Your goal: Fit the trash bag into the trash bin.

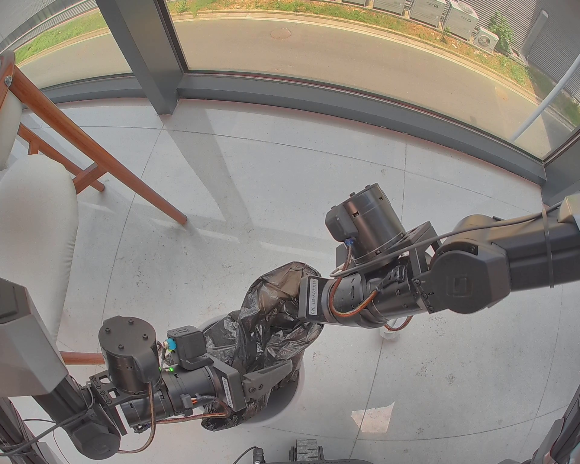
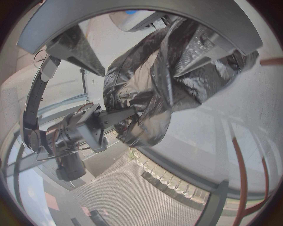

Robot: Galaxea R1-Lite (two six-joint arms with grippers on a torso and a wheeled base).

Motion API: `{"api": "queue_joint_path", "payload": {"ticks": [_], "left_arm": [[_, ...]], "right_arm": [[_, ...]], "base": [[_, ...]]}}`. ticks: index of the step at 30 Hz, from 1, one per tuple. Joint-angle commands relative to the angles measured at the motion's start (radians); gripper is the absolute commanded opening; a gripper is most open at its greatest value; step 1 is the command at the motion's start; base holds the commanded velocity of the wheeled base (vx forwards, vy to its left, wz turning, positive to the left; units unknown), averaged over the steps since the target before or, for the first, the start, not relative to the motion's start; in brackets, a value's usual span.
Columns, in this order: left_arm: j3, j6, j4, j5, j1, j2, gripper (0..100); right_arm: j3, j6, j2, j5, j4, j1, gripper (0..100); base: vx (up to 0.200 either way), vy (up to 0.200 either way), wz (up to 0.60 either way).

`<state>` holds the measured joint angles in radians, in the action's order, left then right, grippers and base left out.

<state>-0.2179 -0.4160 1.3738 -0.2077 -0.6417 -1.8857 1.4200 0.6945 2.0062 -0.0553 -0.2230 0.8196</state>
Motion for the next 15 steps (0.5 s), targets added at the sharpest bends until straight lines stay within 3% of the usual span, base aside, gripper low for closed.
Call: {"api": "queue_joint_path", "payload": {"ticks": [1,9,13,15], "left_arm": [[0.018,-0.040,-0.001,0.001,-0.003,-0.015,100],[0.000,-0.037,-0.107,0.037,0.004,0.060,100],[-0.038,-0.038,-0.299,0.039,0.025,0.203,100],[-0.044,-0.037,-0.329,0.040,0.028,0.214,100]], "right_arm": [[-0.006,0.003,-0.026,-0.001,-0.004,-0.002,0],[-0.041,0.002,-0.041,-0.001,-0.001,0.001,0],[-0.046,0.002,-0.044,-0.003,0.001,-0.002,0],[-0.046,0.000,-0.044,-0.003,0.001,-0.002,0]], "base": [[0.000,0.000,0.00],[0.000,0.000,0.00],[0.000,0.000,0.00],[0.000,0.000,0.00]]}}
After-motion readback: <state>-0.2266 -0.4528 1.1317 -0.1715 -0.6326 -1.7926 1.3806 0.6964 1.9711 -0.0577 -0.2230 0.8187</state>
